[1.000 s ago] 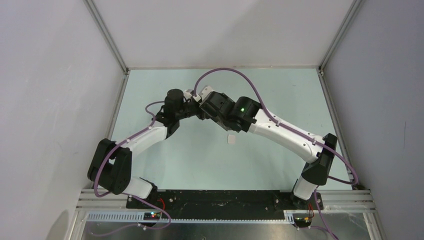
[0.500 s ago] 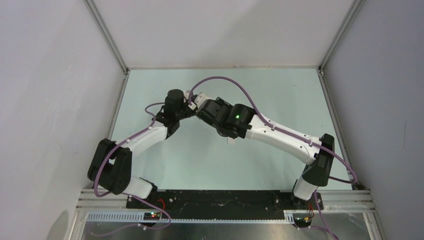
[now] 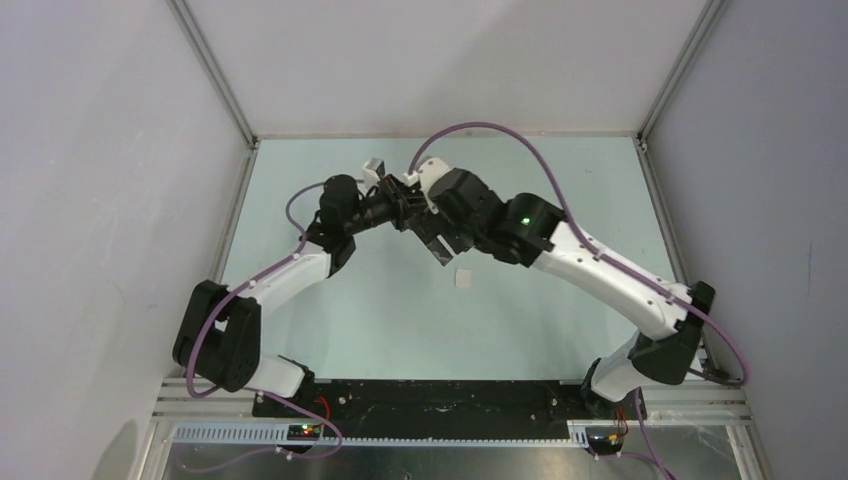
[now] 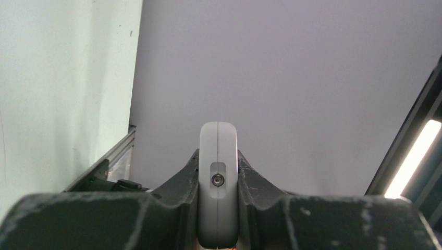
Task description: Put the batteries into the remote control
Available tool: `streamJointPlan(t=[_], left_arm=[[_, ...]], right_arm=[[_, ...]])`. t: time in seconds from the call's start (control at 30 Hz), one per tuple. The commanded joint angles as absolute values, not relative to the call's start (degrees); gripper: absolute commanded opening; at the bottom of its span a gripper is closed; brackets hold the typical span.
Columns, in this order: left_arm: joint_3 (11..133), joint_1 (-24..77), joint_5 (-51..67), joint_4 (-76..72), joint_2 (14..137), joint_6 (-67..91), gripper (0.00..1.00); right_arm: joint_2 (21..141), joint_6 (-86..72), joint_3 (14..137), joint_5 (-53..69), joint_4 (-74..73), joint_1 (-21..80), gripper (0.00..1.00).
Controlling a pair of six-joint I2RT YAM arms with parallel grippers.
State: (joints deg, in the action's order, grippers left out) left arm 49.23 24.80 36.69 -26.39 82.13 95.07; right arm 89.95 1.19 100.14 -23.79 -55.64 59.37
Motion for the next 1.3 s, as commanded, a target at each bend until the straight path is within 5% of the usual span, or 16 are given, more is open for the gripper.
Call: streamJointPlan(t=[0.0,0.37,0.7,0.97,1.27], left_arm=[[50.22,24.28,41.78,-34.75,78.95,83.32,0.00],[48.37,24.19,42.49,-32.32,75.60,64.85,0.00],[42.21,24.12,45.08,-29.49,67.93,48.33,0.00],[41.67,24.22,53.85,-29.36,65.15,44.95,0.00],[43.16,24.17,59.35,-29.36,64.69,46.80,0.00]], right_arm=[[83.21,-4.23,99.21,-12.07,-49.84,56.66,0.87],[67.83,-13.64,87.40,-1.78,-37.63,47.16,0.92],[66.15,-25.08,77.60,4.02,-37.42,39.02,0.78],[63.36,-17.09,68.17,30.73,-26.32,39.25,0.89],[67.45,-13.24,67.97,36.85,-27.85,41.08,0.85]])
